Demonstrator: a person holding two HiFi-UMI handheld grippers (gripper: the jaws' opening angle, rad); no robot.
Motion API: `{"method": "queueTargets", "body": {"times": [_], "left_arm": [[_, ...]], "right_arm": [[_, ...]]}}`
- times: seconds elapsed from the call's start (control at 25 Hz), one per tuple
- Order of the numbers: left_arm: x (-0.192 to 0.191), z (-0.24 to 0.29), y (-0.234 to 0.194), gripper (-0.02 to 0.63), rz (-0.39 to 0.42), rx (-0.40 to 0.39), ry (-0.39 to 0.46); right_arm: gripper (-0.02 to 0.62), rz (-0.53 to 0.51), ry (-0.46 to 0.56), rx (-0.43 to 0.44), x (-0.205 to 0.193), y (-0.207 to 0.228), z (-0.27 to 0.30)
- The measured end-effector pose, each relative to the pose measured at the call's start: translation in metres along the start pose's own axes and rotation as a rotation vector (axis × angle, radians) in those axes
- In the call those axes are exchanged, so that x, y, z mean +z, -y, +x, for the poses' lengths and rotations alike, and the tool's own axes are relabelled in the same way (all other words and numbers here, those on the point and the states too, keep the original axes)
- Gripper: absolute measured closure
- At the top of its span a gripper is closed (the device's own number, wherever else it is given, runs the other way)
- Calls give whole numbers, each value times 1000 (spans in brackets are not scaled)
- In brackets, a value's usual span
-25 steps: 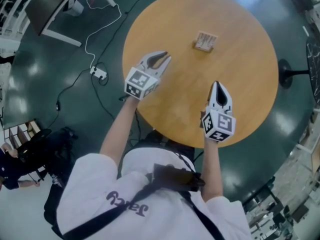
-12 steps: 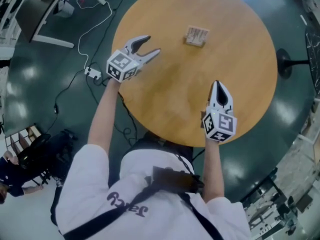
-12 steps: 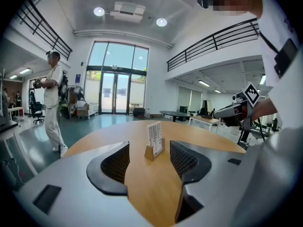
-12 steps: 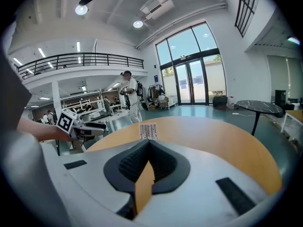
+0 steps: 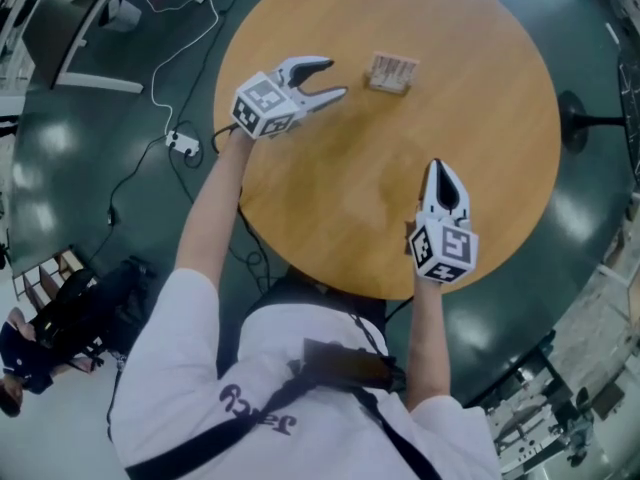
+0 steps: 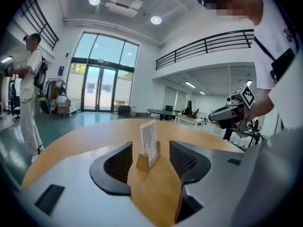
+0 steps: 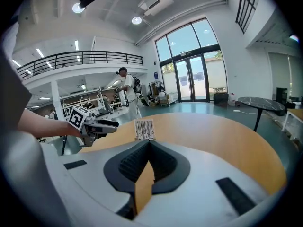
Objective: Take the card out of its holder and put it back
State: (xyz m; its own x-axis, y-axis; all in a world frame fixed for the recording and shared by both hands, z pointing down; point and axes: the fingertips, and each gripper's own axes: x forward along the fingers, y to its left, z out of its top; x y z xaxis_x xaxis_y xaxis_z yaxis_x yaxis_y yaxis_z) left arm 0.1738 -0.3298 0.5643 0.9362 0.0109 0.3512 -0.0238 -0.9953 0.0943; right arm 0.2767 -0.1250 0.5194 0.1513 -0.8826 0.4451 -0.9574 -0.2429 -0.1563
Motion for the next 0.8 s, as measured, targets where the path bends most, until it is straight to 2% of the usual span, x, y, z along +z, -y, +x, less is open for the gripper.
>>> {"method": "queueTargets", "body": {"times": [0.24,0.8], "left_arm": [[2,40,-2,344,-1,-70,-5],[16,111,10,368,0,-235,15]], "right_arm": [[577,2,-14,30,-3,3,10],[577,12,-61,23,-17,20,13]]}}
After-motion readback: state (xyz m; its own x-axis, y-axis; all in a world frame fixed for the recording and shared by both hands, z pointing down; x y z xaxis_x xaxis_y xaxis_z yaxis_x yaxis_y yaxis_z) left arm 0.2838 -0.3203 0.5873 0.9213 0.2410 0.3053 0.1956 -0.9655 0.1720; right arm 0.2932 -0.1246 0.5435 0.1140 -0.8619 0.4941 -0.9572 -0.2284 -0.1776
